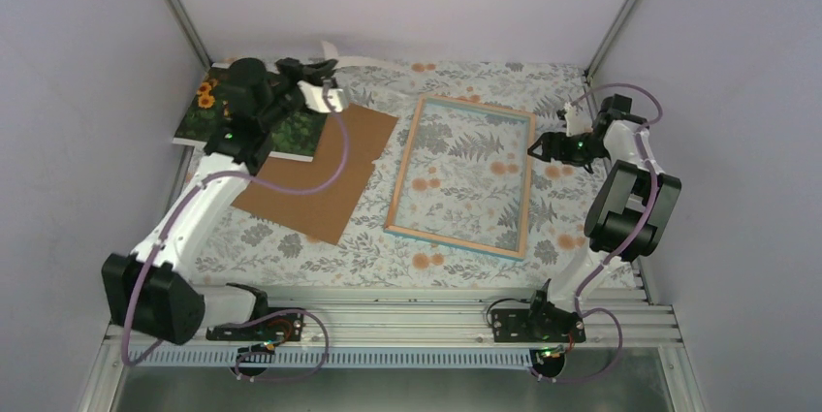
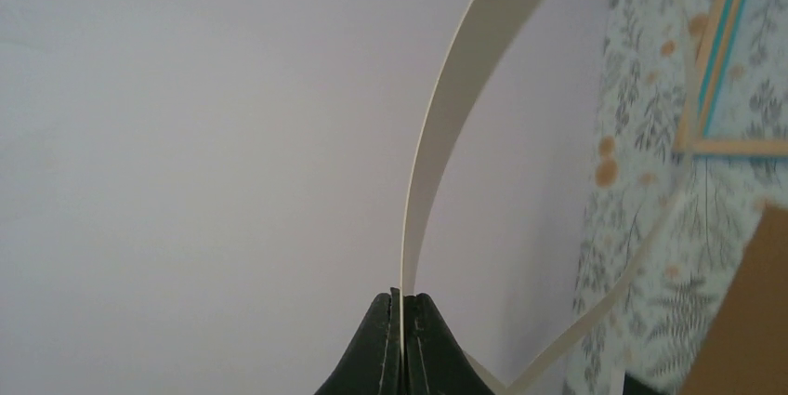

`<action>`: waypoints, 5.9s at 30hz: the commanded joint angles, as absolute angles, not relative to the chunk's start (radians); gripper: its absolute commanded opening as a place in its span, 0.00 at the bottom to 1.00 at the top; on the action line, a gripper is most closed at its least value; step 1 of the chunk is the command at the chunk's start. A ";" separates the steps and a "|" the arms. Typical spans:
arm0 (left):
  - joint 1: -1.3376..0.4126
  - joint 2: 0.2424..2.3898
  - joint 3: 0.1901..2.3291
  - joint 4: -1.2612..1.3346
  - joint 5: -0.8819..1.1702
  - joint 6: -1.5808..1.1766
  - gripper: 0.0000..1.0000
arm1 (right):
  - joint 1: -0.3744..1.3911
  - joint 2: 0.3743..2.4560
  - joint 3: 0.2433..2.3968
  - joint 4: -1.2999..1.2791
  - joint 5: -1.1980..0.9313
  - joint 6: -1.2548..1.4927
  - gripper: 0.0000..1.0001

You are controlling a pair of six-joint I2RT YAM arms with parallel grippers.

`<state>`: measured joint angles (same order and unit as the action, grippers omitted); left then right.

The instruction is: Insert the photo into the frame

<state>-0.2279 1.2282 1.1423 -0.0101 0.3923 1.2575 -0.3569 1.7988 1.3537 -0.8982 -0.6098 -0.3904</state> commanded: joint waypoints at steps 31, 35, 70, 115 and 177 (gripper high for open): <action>-0.643 1.494 0.920 0.017 0.608 1.374 0.02 | -0.623 1.783 1.343 -0.910 -0.659 -0.336 0.83; -0.644 1.480 0.829 0.031 0.582 1.373 0.02 | -0.623 1.777 1.314 -0.915 -0.655 -0.351 0.82; -0.735 1.563 0.875 -0.058 0.325 1.279 0.02 | -0.529 1.777 1.319 -0.926 -0.678 -0.368 0.78; -0.503 1.457 0.953 -0.151 0.365 0.723 0.89 | -0.290 1.742 1.218 -0.790 -0.622 -0.327 0.79; -0.175 1.892 0.982 0.337 -0.351 1.016 0.02 | -0.020 1.743 1.288 -0.646 -0.538 -0.196 0.80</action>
